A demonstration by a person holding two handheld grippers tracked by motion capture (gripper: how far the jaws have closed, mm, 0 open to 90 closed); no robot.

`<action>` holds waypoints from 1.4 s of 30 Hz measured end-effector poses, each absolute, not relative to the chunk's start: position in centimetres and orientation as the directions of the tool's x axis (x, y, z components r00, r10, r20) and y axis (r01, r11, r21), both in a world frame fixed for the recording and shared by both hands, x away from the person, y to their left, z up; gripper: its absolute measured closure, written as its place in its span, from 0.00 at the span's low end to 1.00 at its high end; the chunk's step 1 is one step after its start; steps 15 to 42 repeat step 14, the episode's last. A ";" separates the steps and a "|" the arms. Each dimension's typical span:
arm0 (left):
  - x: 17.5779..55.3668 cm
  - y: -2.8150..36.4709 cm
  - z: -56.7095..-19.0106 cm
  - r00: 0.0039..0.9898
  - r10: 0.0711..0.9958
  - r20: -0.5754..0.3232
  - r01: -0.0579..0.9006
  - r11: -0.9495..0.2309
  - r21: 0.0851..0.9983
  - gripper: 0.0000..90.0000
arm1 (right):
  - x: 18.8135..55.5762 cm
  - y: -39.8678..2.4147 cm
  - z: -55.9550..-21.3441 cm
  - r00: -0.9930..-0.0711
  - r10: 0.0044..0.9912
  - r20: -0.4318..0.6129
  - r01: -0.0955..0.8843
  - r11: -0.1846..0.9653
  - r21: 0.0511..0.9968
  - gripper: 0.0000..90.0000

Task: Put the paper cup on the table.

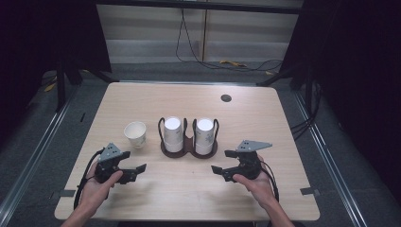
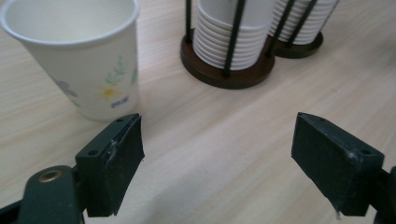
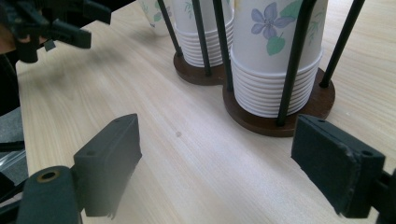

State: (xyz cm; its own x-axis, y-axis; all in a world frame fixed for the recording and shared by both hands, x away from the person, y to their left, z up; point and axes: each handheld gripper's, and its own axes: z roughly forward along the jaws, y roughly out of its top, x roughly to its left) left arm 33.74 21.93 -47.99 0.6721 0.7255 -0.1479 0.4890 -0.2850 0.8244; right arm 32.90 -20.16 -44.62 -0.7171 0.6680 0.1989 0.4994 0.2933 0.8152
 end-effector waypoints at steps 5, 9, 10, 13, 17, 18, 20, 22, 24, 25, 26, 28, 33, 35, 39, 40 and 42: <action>32.2 21.0 -48.5 0.669 0.720 -0.183 0.510 -0.267 0.817 0.19 | 32.6 -19.7 -45.0 -0.701 0.688 0.187 0.501 0.288 0.816 0.17; 31.4 20.6 -48.7 0.678 0.709 -0.194 0.507 -0.259 0.822 0.19 | 32.1 -19.7 -45.4 -0.680 0.710 0.182 0.504 0.273 0.819 0.17; 31.4 20.6 -48.8 0.676 0.711 -0.192 0.509 -0.262 0.820 0.19 | 32.1 -19.7 -45.4 -0.676 0.714 0.180 0.505 0.271 0.820 0.17; 31.4 20.6 -49.2 0.678 0.711 -0.188 0.509 -0.269 0.818 0.19 | 31.9 -19.9 -45.5 -0.649 0.736 0.191 0.517 0.243 0.821 0.17; 31.4 20.6 -49.3 0.675 0.712 -0.195 0.516 -0.265 0.815 0.19 | 31.8 -20.0 -45.6 -0.643 0.742 0.189 0.518 0.239 0.821 0.17; 31.4 20.6 -49.3 0.675 0.712 -0.195 0.516 -0.265 0.815 0.19 | 31.8 -20.0 -45.6 -0.643 0.742 0.189 0.518 0.239 0.821 0.17; 31.4 20.6 -49.3 0.675 0.712 -0.195 0.516 -0.265 0.815 0.19 | 31.8 -20.0 -45.6 -0.643 0.742 0.189 0.518 0.239 0.821 0.17; 31.4 20.6 -49.3 0.675 0.712 -0.195 0.516 -0.265 0.815 0.19 | 31.8 -20.0 -45.6 -0.643 0.742 0.189 0.518 0.239 0.821 0.17; 31.4 20.6 -49.3 0.675 0.712 -0.195 0.516 -0.265 0.815 0.19 | 31.8 -20.0 -45.6 -0.643 0.742 0.189 0.518 0.239 0.821 0.17; 31.4 20.6 -49.3 0.675 0.712 -0.195 0.516 -0.265 0.815 0.19 | 31.8 -20.0 -45.6 -0.643 0.742 0.189 0.518 0.239 0.821 0.17; 31.4 20.6 -49.3 0.675 0.712 -0.195 0.516 -0.265 0.815 0.19 | 31.8 -20.0 -45.6 -0.643 0.742 0.189 0.518 0.239 0.821 0.17; 31.4 20.6 -49.3 0.675 0.712 -0.195 0.516 -0.265 0.815 0.19 | 31.8 -20.0 -45.6 -0.643 0.742 0.189 0.518 0.239 0.821 0.17; 31.4 20.6 -49.3 0.675 0.712 -0.195 0.516 -0.265 0.815 0.19 | 31.8 -20.0 -45.6 -0.643 0.742 0.189 0.518 0.239 0.821 0.17; 31.4 20.6 -49.3 0.675 0.712 -0.195 0.516 -0.265 0.815 0.19 | 31.8 -20.0 -45.6 -0.643 0.742 0.189 0.518 0.239 0.821 0.17; 31.4 20.6 -49.3 0.675 0.712 -0.195 0.516 -0.265 0.815 0.19 | 31.8 -20.0 -45.6 -0.643 0.742 0.189 0.518 0.239 0.821 0.17; 31.4 20.6 -49.3 0.675 0.712 -0.195 0.516 -0.265 0.815 0.19 | 31.8 -20.0 -45.6 -0.643 0.742 0.189 0.518 0.239 0.821 0.17; 31.4 20.6 -49.3 0.675 0.712 -0.195 0.516 -0.265 0.815 0.19 | 31.8 -20.0 -45.6 -0.643 0.742 0.189 0.518 0.239 0.821 0.17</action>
